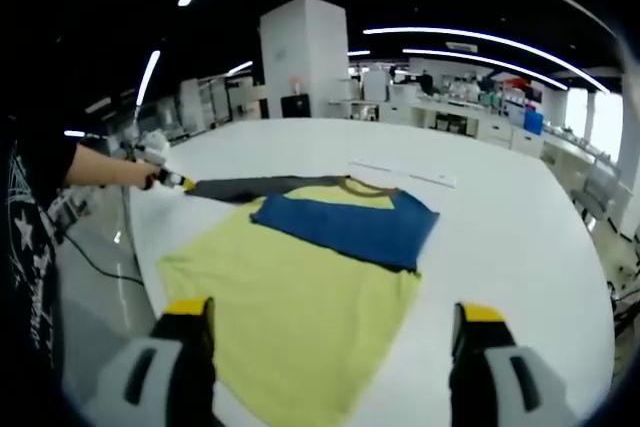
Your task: Fold the garment on the visible template until the final outline fits inside the template.
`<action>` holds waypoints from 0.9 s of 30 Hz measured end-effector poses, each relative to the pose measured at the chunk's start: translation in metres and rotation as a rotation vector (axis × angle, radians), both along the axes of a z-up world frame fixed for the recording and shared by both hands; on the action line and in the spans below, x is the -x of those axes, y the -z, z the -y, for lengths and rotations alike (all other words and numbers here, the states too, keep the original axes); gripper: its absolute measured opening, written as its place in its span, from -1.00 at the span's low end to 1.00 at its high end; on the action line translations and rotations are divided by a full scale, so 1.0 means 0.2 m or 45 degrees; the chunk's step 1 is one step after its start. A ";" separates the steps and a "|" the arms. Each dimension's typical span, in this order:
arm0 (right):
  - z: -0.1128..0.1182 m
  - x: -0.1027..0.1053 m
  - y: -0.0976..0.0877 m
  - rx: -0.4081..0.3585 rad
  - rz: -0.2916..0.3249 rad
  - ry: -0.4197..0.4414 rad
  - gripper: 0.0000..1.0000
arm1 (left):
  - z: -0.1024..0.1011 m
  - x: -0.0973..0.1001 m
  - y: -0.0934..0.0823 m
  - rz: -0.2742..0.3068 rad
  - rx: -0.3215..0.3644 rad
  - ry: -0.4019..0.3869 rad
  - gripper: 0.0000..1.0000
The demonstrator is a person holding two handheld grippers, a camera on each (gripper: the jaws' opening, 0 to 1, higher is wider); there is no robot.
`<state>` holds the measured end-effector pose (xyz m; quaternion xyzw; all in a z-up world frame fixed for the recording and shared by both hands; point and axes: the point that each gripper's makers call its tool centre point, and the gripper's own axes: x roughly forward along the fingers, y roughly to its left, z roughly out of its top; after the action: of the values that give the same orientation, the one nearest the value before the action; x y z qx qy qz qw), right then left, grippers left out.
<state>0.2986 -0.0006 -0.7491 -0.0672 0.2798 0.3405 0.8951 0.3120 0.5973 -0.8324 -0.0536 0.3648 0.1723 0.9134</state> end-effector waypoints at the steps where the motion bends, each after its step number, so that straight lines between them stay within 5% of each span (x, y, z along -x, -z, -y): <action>1: 0.00 0.00 0.00 -0.001 0.001 0.001 1.00 | 0.00 0.00 0.01 0.001 0.006 -0.005 -0.51; 4: 0.01 0.01 -0.01 0.003 0.005 0.007 1.00 | 0.01 0.01 0.02 0.064 0.093 -0.085 -0.54; 7: 0.02 0.01 -0.01 0.011 0.011 0.009 1.00 | -0.02 0.03 0.03 0.043 0.062 -0.122 -0.58; 11: 0.02 0.01 -0.04 -0.018 0.019 0.021 1.00 | 0.03 0.06 0.06 0.083 0.207 -0.218 -0.59; 12: 0.02 0.01 -0.04 -0.024 0.020 0.022 1.00 | 0.02 0.04 0.04 0.128 0.199 -0.241 -0.59; 20: 0.02 0.01 -0.03 0.002 0.039 0.033 1.00 | 0.00 0.06 0.05 0.048 0.156 -0.254 -0.81; 27: 0.07 -0.01 -0.02 0.026 0.045 0.091 1.00 | -0.03 0.09 0.05 0.070 0.192 -0.330 -0.96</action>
<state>0.3012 -0.0152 -0.7458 -0.0722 0.2695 0.3043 0.9108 0.2948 0.6026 -0.8429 -0.1733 0.3416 0.2593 0.8866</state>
